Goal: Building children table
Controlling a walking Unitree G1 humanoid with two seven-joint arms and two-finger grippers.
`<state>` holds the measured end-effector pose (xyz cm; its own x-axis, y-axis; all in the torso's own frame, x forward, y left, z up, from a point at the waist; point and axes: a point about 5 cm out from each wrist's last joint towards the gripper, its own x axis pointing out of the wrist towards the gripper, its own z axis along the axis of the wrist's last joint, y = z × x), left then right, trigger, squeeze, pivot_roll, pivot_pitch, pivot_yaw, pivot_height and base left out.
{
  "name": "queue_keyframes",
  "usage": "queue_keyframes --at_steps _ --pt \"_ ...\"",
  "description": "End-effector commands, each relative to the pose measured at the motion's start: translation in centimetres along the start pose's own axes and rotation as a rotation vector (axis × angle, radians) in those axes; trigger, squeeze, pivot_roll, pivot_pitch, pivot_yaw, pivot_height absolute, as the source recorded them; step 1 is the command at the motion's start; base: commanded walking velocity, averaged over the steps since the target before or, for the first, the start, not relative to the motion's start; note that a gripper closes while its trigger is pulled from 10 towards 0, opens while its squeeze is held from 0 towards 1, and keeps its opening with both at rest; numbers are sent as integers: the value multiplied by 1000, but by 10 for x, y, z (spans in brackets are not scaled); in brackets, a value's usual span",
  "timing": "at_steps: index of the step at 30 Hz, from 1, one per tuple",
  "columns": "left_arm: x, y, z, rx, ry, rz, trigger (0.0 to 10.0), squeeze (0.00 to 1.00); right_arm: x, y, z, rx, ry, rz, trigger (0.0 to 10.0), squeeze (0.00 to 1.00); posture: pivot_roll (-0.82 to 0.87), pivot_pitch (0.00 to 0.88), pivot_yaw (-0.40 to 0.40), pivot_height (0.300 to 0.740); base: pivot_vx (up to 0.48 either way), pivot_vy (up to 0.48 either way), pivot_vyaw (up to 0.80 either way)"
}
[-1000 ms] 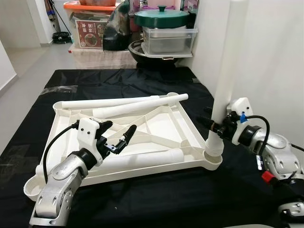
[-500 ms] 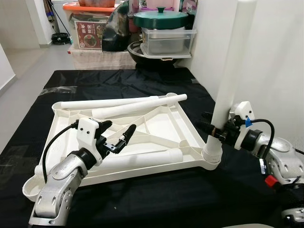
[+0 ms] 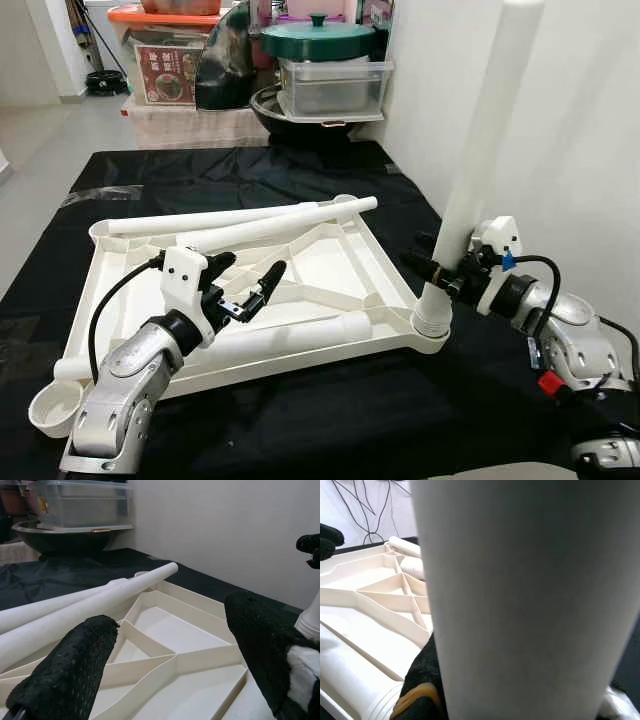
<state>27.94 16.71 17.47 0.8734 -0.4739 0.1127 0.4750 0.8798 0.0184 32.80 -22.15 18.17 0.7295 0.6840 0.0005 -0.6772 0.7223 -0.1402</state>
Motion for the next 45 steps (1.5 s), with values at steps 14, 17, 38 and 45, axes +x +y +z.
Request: queue_keyframes --at_steps 14,17,38,45 --pt "0 3 -1 8 21 -2 10000 0 -4 15 -31 33 75 -5 0 0 29 0 -59 740 0 0 0" --pt "3 3 0 0 15 -4 10000 0 6 24 -21 141 -17 -1 0 0 28 0 -60 740 0 0 0" --pt "4 4 0 -6 10 7 10000 0 29 84 0 250 -123 163 0 0 29 0 -64 740 0 0 0" --pt "4 5 1 -5 6 8 10000 0 27 51 29 137 -162 90 0 0 32 0 -63 740 0 0 0"
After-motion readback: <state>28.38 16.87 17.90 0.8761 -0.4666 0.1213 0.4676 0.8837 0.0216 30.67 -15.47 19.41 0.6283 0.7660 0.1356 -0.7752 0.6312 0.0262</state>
